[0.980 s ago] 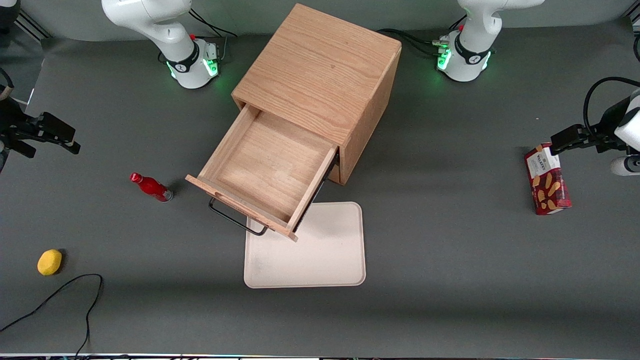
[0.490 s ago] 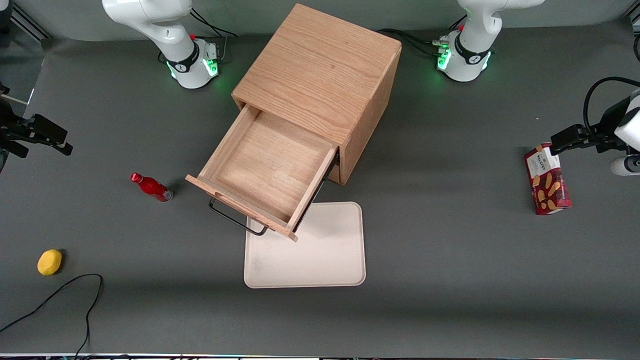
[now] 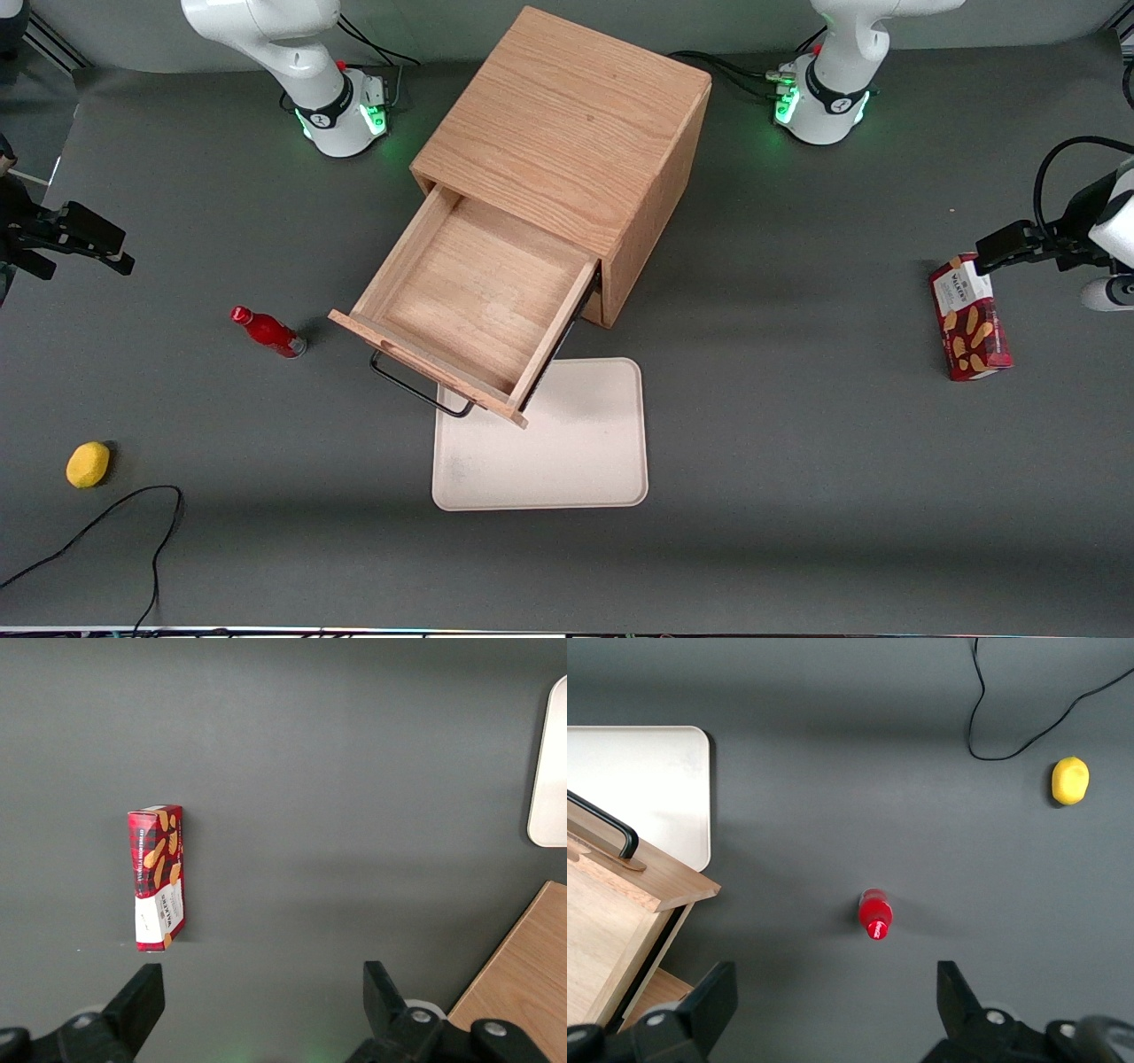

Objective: Open upper drawer

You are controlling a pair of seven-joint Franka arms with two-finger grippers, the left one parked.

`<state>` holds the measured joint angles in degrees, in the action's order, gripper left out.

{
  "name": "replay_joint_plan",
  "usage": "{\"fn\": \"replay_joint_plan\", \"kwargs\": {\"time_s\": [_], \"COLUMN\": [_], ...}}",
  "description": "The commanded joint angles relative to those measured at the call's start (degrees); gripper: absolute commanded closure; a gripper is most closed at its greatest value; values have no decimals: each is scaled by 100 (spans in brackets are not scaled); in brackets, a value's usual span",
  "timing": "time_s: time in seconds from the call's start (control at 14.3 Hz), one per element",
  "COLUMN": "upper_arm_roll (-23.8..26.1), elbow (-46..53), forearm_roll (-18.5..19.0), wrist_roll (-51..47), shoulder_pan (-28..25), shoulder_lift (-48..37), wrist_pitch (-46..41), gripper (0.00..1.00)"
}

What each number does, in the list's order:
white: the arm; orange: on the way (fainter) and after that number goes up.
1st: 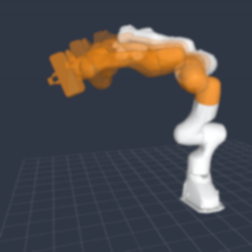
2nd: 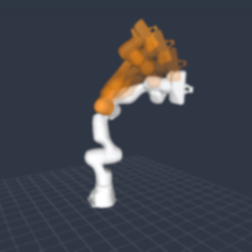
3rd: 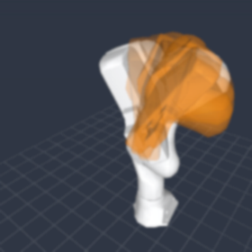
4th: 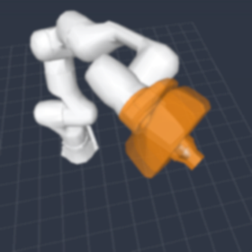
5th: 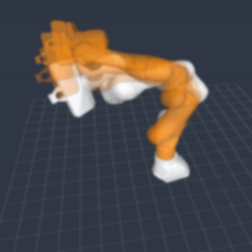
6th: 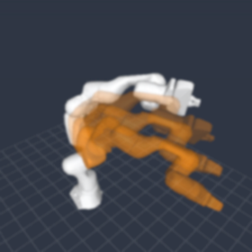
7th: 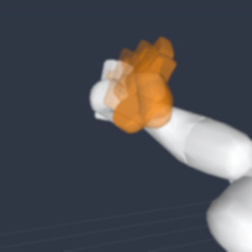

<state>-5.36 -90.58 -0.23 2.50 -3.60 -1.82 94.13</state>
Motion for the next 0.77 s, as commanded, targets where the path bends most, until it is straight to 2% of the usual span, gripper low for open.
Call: {"fn": "replay_joint_plan", "kwargs": {"time_s": [0.0, 0.7], "upper_arm_roll": [-26, -26], "elbow": [101, 93], "forearm_roll": [67, 67], "wrist_roll": [-135, -153], "shoulder_pan": [-45, -45], "shoulder_lift": [41, -3], "wrist_pitch": [-70, -474], "gripper": [0, 0]}}
